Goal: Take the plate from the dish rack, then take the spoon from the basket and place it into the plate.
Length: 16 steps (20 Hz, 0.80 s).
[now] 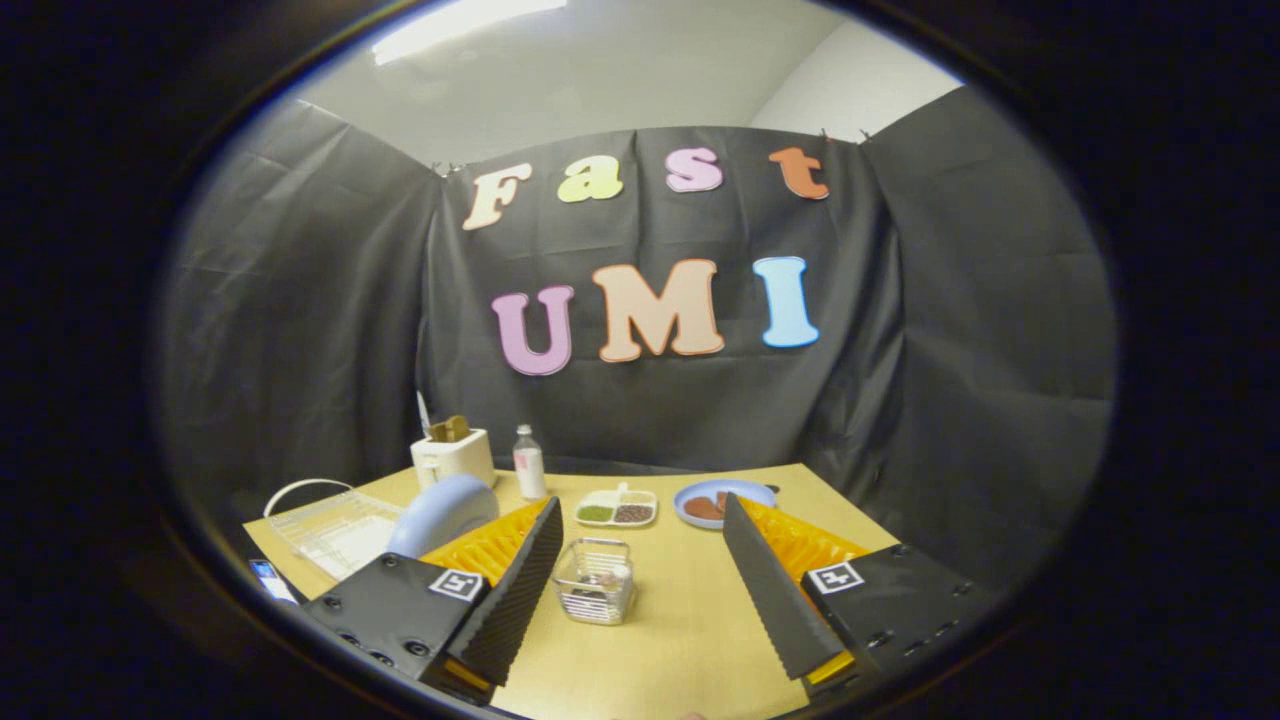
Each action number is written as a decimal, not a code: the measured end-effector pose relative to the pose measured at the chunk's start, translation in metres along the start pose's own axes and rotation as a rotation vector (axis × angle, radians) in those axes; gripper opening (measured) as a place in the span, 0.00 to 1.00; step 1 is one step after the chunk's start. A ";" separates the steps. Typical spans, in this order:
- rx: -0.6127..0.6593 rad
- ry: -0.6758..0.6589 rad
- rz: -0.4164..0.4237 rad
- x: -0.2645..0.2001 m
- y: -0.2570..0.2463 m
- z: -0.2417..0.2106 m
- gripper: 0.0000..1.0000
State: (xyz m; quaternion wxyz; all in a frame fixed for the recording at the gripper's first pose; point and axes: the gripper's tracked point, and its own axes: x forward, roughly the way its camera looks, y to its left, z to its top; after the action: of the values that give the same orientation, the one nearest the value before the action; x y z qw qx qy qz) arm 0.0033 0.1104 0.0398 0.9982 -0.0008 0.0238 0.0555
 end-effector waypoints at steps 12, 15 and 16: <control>0.147 0.274 0.265 0.015 0.132 0.002 1.00; 0.177 0.365 0.285 0.017 0.155 -0.011 1.00; 0.179 0.391 0.269 0.021 0.158 -0.015 1.00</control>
State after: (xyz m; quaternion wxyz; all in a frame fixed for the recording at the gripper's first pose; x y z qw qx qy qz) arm 0.0062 0.2699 0.0241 0.9543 0.0802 0.2209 0.1845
